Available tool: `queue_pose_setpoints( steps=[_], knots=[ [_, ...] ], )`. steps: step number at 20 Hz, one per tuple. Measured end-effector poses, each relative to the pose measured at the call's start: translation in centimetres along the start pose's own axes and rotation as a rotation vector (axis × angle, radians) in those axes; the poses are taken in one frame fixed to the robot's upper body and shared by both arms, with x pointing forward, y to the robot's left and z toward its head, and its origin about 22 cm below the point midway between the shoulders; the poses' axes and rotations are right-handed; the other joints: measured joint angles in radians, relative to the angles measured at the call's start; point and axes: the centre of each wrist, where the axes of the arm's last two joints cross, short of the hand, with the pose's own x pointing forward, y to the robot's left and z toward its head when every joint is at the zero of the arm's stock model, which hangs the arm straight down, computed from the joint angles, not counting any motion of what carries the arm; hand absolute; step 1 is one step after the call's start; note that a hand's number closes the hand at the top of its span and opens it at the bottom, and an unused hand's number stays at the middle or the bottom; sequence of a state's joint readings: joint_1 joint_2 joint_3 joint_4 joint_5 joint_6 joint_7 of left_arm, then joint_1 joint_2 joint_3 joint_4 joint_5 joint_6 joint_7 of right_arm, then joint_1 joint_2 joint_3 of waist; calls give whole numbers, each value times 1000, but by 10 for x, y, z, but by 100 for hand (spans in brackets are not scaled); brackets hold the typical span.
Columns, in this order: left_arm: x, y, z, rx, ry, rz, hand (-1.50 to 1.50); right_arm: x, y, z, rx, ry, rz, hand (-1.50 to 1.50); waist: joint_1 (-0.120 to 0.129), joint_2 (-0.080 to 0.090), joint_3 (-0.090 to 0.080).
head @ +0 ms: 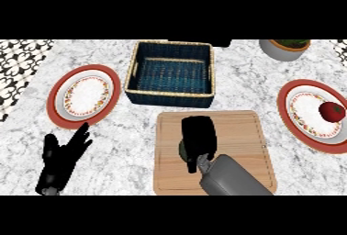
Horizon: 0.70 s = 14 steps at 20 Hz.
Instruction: Pick the squash from the cutting board and place it in the basket
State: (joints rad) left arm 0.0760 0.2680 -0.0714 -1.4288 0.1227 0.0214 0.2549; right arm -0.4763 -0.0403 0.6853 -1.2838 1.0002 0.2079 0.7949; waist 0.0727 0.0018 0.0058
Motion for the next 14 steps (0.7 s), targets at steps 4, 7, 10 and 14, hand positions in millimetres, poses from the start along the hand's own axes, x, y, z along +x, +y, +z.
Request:
queue_pose_setpoints(
  steps=[4, 7, 10, 14],
  knots=[
    [7, -12, -5, -54, -15, -22, 0, 32, -24, 11, -83, 5, -34, 150, 54, 6, -2],
    [10, -17, -7, -73, -18, -29, 0, 42, -50, 17, -171, -6, -179, 150, 77, 9, -1],
    [10, -21, -9, -86, -15, -31, 0, 47, -82, 28, -298, -52, -380, 150, 87, 8, 0],
    [10, -22, -10, -86, -5, -41, 0, 58, -122, 40, -479, -119, -538, 150, 91, 0, -3]
  ],
)
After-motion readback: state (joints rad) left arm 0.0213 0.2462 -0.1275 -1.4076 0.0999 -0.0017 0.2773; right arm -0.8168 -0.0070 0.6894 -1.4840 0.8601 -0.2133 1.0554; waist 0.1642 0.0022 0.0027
